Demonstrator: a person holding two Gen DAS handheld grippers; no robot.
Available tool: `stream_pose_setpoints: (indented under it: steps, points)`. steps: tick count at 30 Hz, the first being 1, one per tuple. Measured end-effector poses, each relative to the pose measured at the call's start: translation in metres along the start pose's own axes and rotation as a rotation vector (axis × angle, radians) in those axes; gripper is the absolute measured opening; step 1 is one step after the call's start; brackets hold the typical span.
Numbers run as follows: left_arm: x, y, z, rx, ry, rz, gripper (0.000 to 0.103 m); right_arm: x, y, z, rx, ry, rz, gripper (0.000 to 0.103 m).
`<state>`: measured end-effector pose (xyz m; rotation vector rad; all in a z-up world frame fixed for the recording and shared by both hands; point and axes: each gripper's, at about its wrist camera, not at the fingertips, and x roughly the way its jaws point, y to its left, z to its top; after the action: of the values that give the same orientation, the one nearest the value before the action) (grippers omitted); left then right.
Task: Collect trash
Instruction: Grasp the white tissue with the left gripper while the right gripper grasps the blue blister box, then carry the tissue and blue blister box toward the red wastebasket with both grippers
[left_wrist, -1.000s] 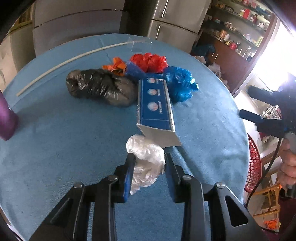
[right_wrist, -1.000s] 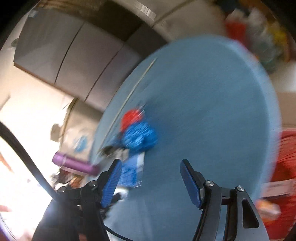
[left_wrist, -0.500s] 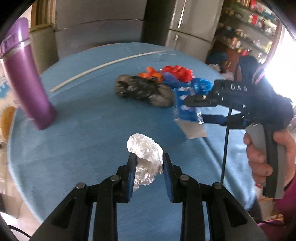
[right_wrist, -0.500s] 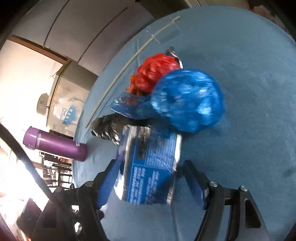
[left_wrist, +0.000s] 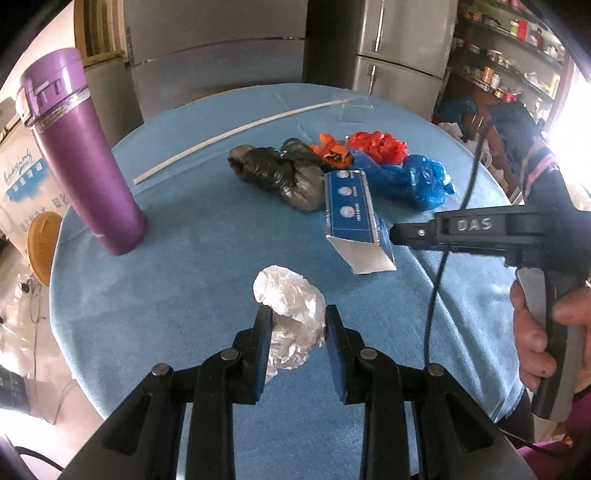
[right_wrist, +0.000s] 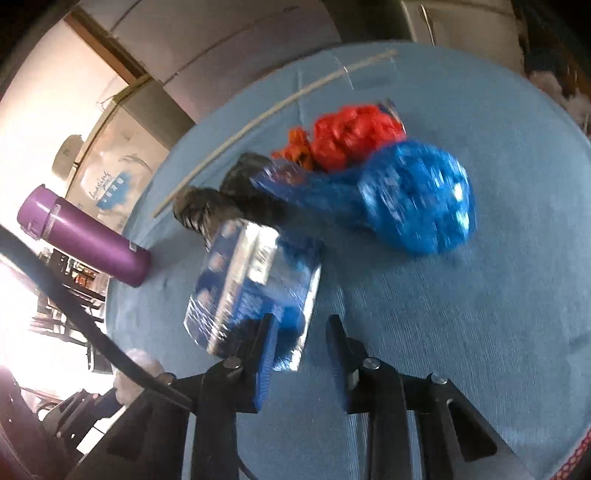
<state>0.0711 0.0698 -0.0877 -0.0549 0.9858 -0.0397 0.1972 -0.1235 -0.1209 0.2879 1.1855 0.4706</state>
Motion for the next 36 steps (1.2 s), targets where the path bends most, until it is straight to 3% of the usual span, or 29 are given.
stream_pose_setpoints:
  steps: [2, 3, 4, 6, 10, 15, 17, 20, 23, 24, 25, 31, 36]
  points:
    - [-0.002, 0.002, -0.001, -0.006, 0.000, 0.020, 0.030, -0.004, -0.006, 0.002, 0.047, 0.006, 0.064, 0.036]
    - [-0.002, 0.004, -0.002, -0.009, 0.001, 0.026, 0.030, -0.008, -0.008, 0.003, 0.059, 0.003, 0.086, 0.049]
    - [-0.003, 0.007, -0.003, -0.015, 0.002, 0.027, 0.030, -0.010, -0.009, 0.005, 0.064, -0.004, 0.098, 0.076]
    - [-0.006, 0.013, -0.003, -0.033, 0.002, 0.024, 0.030, -0.015, -0.011, 0.009, 0.081, -0.038, 0.147, 0.086]
    - [-0.010, 0.022, -0.003, -0.053, -0.008, 0.024, 0.030, -0.002, -0.006, 0.023, 0.130, -0.005, 0.156, 0.086]
    - [-0.017, 0.027, -0.006, -0.064, -0.022, 0.014, 0.030, 0.036, 0.020, 0.028, 0.123, 0.050, 0.105, 0.086]
    - [-0.019, 0.029, -0.008, -0.067, -0.022, 0.009, 0.030, 0.043, 0.041, 0.027, 0.048, 0.019, 0.013, 0.086]
    - [-0.019, 0.031, -0.010, -0.073, -0.018, 0.009, 0.030, 0.044, 0.063, 0.024, -0.043, -0.017, -0.056, 0.083]
    - [-0.022, 0.031, -0.012, -0.074, -0.018, 0.000, 0.030, 0.038, 0.086, 0.019, -0.176, -0.073, -0.116, 0.070]
    - [-0.023, 0.030, -0.012, -0.072, -0.018, 0.000, 0.030, 0.035, 0.090, 0.017, -0.200, -0.087, -0.121, 0.060]
    - [-0.024, 0.029, -0.012, -0.069, -0.020, -0.002, 0.030, 0.032, 0.094, 0.016, -0.222, -0.087, -0.123, 0.057]
    - [-0.030, 0.021, -0.012, -0.057, -0.032, -0.008, 0.030, 0.031, 0.092, 0.012, -0.199, -0.067, -0.028, 0.056]
    - [-0.036, 0.023, -0.009, -0.061, -0.040, 0.005, 0.030, 0.005, 0.074, 0.000, -0.213, -0.112, -0.021, 0.055]
